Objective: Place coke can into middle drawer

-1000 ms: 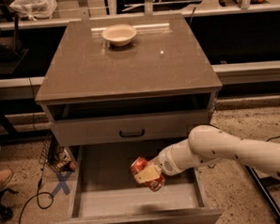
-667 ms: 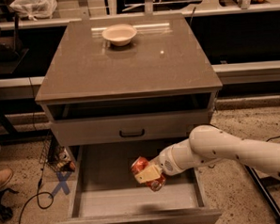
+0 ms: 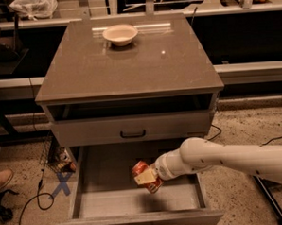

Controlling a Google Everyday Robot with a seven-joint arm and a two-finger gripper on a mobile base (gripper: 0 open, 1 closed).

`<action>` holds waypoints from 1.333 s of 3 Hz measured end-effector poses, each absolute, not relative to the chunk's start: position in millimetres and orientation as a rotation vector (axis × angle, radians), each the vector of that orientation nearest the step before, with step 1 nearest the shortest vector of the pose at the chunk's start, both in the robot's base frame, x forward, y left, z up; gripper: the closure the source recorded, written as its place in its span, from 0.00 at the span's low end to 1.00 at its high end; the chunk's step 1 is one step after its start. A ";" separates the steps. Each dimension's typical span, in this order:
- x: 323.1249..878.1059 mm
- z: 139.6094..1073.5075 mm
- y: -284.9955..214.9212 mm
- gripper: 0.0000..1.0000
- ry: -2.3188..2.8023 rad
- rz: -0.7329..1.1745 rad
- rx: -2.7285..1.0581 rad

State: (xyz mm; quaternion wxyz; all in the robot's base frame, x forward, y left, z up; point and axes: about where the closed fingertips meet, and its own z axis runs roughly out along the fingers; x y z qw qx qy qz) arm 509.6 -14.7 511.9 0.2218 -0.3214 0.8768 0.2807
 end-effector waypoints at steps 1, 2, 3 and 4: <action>521.8 462.7 -7.7 0.82 2.483 0.794 -0.823; 530.8 424.3 -1.2 0.51 2.527 0.814 -0.757; 534.7 411.9 -0.5 0.28 2.540 0.815 -0.728; 537.3 409.2 -6.2 0.05 2.542 0.800 -0.702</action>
Offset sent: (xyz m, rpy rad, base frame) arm 0.0297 0.0179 -0.1180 0.0105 0.1372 -0.1167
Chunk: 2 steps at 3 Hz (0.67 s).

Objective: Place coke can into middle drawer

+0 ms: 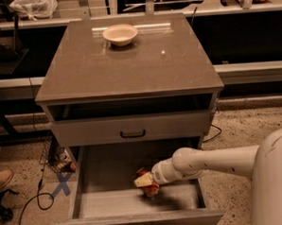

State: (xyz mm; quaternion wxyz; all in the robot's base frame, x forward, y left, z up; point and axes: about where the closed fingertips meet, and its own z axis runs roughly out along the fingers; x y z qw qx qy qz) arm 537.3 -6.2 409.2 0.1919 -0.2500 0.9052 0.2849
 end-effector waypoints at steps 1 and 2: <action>536.7 414.7 -20.6 0.00 2.537 0.772 -0.661; 532.0 431.2 -47.0 0.00 2.521 0.729 -0.603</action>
Offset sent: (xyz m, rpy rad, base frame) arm -0.0118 -0.0872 0.0492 -0.0310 -0.0937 -0.1695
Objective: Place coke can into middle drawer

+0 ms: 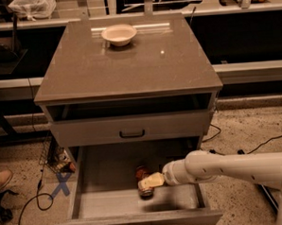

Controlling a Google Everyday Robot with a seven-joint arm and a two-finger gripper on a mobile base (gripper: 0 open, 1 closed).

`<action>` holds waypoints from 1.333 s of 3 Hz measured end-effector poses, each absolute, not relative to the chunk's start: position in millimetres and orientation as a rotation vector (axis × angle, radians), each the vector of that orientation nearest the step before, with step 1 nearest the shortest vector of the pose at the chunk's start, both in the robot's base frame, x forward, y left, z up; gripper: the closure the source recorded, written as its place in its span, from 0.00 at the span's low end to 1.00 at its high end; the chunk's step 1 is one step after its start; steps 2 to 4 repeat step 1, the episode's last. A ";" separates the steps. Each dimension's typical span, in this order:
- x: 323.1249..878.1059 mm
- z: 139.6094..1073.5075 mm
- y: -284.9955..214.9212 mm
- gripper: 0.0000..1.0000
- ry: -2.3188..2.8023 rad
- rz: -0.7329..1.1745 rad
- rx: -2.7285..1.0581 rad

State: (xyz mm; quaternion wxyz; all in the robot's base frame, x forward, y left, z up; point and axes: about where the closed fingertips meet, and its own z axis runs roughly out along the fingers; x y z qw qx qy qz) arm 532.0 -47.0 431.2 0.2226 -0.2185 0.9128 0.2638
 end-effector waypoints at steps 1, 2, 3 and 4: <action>526.0 457.6 -77.2 0.00 2.471 0.711 -0.570; 526.0 457.6 -77.2 0.00 2.471 0.711 -0.570; 526.0 457.6 -77.2 0.00 2.471 0.711 -0.570; 526.0 457.6 -77.2 0.00 2.471 0.711 -0.570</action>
Offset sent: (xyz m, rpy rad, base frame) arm 0.0000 0.0000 0.0000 0.0000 0.0000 0.0000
